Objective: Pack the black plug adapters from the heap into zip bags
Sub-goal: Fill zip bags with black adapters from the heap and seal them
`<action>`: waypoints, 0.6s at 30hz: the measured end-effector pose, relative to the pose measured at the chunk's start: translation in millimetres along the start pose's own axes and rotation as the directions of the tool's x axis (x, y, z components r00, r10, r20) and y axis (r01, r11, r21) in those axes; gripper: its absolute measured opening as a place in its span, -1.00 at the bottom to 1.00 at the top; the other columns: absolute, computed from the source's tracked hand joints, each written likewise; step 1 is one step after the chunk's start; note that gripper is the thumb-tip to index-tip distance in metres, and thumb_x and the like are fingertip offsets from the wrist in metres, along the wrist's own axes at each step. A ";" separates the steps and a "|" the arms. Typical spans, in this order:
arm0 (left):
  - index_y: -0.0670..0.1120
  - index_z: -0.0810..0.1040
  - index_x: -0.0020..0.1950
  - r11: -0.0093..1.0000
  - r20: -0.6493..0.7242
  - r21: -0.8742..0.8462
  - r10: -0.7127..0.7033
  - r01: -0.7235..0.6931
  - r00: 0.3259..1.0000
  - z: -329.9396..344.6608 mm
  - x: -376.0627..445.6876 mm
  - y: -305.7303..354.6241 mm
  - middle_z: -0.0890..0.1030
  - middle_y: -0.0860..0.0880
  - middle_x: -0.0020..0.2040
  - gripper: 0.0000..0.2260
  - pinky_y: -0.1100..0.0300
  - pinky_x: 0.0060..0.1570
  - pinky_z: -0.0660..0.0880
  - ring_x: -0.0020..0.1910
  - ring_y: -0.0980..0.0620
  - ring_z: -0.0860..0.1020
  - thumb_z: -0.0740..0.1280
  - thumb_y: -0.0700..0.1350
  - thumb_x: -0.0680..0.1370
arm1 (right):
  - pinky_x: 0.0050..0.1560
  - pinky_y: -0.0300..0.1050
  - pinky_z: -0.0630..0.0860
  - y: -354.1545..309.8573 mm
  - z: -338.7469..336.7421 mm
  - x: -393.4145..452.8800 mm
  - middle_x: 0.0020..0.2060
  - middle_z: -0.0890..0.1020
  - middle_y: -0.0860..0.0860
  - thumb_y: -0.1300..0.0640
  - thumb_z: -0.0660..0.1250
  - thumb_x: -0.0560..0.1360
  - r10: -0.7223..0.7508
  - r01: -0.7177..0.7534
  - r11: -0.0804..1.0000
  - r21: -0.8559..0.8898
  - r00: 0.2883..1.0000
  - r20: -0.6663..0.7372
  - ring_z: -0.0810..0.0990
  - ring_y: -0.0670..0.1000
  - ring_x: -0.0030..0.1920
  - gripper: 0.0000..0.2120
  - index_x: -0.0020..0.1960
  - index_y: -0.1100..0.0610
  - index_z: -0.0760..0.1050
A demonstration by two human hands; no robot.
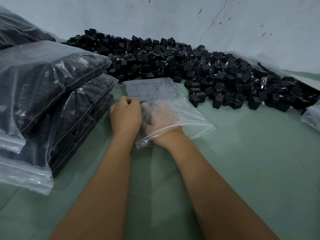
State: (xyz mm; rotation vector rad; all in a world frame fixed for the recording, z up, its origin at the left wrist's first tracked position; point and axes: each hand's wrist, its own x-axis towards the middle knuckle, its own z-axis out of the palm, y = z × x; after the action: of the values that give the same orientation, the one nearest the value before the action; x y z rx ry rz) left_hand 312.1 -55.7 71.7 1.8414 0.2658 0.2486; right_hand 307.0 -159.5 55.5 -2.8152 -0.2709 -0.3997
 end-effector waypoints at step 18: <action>0.22 0.66 0.08 0.953 0.202 0.255 0.115 -0.166 0.973 -0.9 -0.1 -5.5 0.13 -0.02 0.59 -0.77 -0.14 0.52 -0.02 0.57 -0.03 -0.12 0.26 0.00 0.55 | -0.30 -0.13 0.33 2.7 -25.2 -34.7 -0.43 0.47 -0.03 0.12 0.23 0.45 -0.027 0.058 0.983 0.177 0.984 -0.174 0.40 -0.04 -0.38 -0.81 -0.34 0.09 0.43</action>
State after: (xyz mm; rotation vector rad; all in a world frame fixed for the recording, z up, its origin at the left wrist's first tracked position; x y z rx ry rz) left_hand 311.5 -53.3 66.7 2.1429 0.0379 0.1424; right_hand 268.7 -174.7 67.7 -2.5820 -0.3143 -0.5917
